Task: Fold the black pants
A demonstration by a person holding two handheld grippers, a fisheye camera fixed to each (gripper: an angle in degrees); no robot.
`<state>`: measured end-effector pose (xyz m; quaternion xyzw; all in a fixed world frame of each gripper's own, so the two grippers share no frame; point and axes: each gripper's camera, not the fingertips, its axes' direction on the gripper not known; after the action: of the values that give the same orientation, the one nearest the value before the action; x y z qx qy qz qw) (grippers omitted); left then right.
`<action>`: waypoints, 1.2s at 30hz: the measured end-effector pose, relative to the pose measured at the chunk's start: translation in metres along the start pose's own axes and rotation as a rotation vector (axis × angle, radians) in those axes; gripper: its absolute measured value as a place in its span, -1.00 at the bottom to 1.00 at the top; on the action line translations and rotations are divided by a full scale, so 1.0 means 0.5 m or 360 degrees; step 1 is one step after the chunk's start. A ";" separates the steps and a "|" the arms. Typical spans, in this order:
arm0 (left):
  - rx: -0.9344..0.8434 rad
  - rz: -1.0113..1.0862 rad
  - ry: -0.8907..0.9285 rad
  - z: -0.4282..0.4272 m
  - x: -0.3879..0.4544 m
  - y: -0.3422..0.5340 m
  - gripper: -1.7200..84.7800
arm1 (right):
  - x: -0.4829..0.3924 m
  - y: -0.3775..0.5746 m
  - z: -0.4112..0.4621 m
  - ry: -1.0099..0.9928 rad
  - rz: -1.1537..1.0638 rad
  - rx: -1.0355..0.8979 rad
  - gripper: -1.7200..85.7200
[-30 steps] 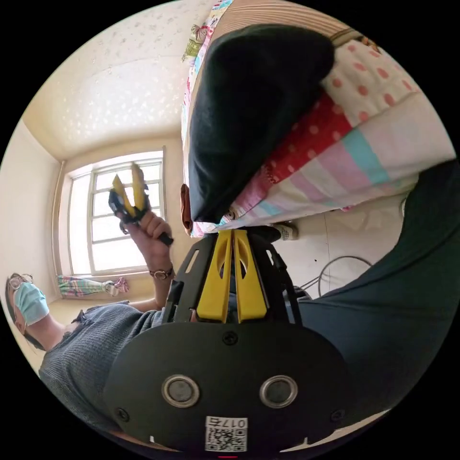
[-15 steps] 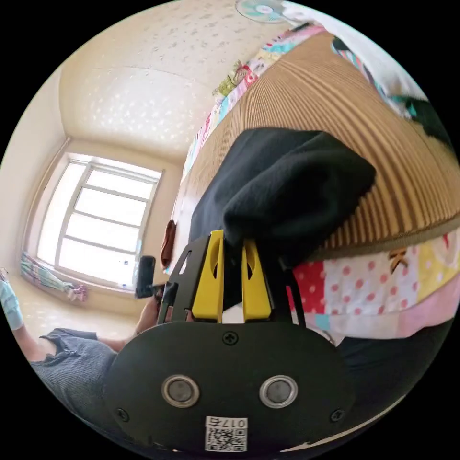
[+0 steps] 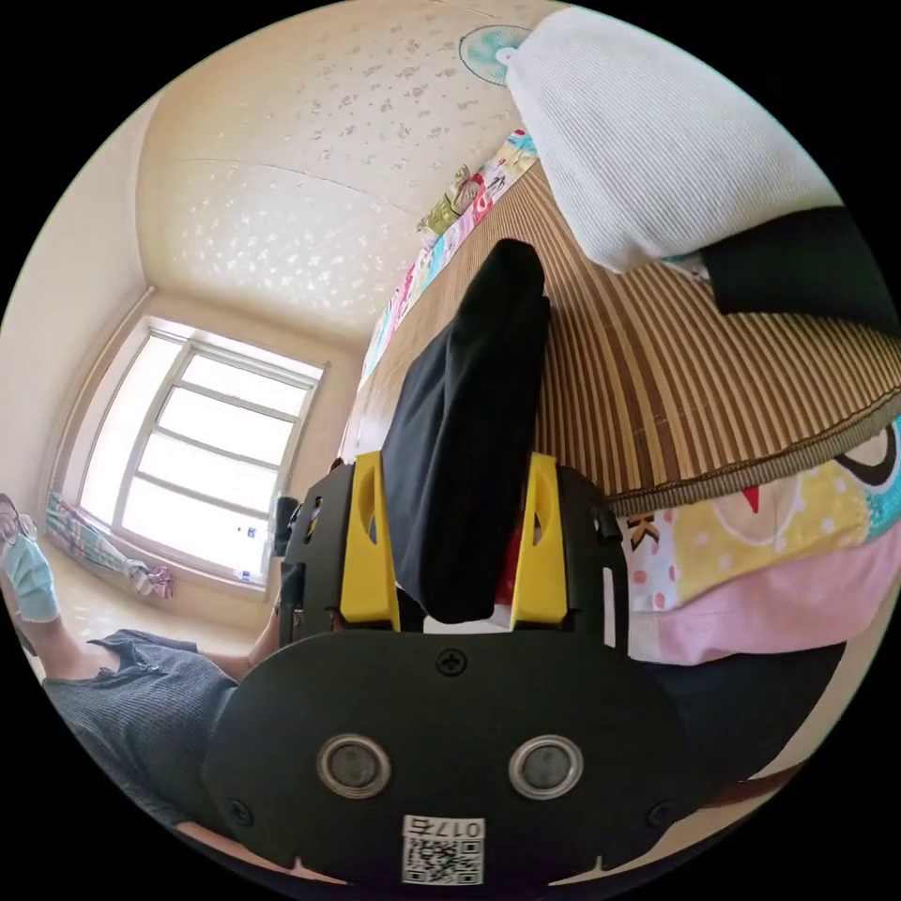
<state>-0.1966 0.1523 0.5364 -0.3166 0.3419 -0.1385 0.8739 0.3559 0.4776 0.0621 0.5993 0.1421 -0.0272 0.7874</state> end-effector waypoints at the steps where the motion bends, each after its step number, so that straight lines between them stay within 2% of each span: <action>1: -0.0066 -0.0035 0.0054 0.019 -0.010 -0.004 -0.47 | 0.013 -0.006 0.011 -0.0007 0.0026 -0.0031 -0.53; 2: -0.0140 -0.0063 0.0124 0.050 -0.019 -0.001 -0.50 | 0.019 -0.009 0.016 -0.0017 0.0031 -0.0044 -0.53; 5: 0.0087 -0.0137 0.0033 0.038 -0.014 0.038 -0.56 | 0.048 -0.023 0.038 -0.0113 0.0051 -0.0132 -0.54; 7: 0.0162 -0.0270 0.0202 0.039 -0.028 0.056 -0.53 | 0.072 -0.033 0.038 -0.0160 0.0084 -0.0138 -0.55; 9: 0.0225 -0.0506 0.0533 0.053 -0.056 0.085 -0.49 | 0.086 -0.042 0.031 -0.0166 0.0105 -0.0121 -0.57; 12: 0.0308 -0.0773 0.0757 0.066 -0.084 0.128 -0.55 | 0.111 -0.061 0.022 -0.0061 0.0175 -0.0145 -0.64; 16: 0.0140 -0.0720 0.0702 0.059 -0.112 0.097 -0.73 | 0.149 -0.099 0.004 -0.0123 0.0233 -0.0270 -0.67; 20: 0.0005 -0.0535 0.0867 -0.028 -0.090 0.045 -0.78 | 0.170 -0.115 -0.005 -0.0281 0.0227 -0.0503 -0.68; 22: 0.0063 -0.0461 0.0821 -0.090 -0.086 0.036 -0.78 | 0.177 -0.104 -0.012 -0.0346 0.0191 -0.0642 -0.67; 25: 0.0062 -0.0467 0.0731 -0.155 -0.095 0.031 -0.79 | 0.206 -0.070 -0.059 -0.0314 0.0314 -0.0564 -0.60; 27: 0.0105 -0.0559 0.0826 -0.178 -0.125 0.042 -0.79 | 0.230 -0.051 -0.087 -0.0356 0.0375 -0.0475 -0.47; 29: 0.0137 -0.0627 0.0884 -0.184 -0.151 0.053 -0.79 | 0.257 -0.040 -0.086 -0.0463 0.0412 -0.0483 -0.43; 33: 0.0244 -0.0728 0.0882 -0.198 -0.199 0.082 -0.76 | 0.298 -0.037 0.019 -0.0713 0.0448 -0.0756 -0.44; 36: 0.0400 -0.0786 0.0848 -0.247 -0.227 0.111 -0.66 | 0.326 -0.039 0.074 -0.0874 0.0561 -0.0771 -0.57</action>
<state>-0.3625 0.1901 0.4884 -0.2326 0.4508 -0.4630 0.7268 0.5150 0.4576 0.0109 0.3821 -0.1763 -0.0166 0.9070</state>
